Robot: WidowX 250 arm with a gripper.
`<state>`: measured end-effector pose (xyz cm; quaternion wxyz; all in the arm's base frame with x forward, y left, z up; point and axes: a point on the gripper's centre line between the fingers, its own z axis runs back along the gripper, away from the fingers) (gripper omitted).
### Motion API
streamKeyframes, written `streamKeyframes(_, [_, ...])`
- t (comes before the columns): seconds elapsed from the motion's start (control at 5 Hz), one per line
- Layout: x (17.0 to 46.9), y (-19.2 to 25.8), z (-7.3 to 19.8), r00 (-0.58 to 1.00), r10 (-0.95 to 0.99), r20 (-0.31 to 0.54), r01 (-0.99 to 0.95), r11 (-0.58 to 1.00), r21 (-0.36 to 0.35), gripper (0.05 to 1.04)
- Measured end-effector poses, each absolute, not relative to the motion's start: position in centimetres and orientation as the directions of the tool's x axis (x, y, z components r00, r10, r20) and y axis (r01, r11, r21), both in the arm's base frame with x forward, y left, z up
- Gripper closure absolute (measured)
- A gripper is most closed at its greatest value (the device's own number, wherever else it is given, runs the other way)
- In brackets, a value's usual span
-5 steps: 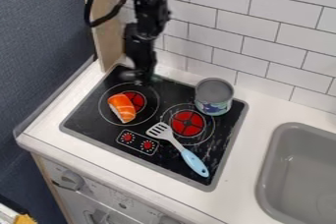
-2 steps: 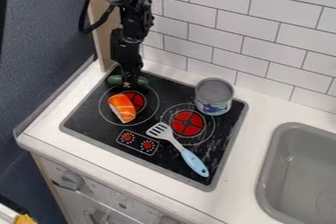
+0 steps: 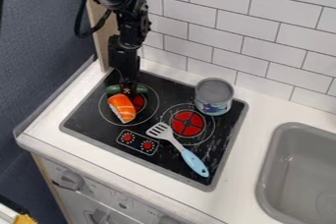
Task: Move the green object to the left stove
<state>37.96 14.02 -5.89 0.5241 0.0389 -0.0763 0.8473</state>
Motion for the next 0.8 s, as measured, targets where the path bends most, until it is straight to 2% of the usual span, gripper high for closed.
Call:
streamKeyframes(0.2, [38.3,13.9,-4.7,-0.442,0.888,0.127,-0.896,-0.430,-0.116,0.077])
streamKeyframes(0.8, [38.0,13.4,-0.7,-0.435,0.895,0.097,-0.889,-0.411,-0.200,0.083])
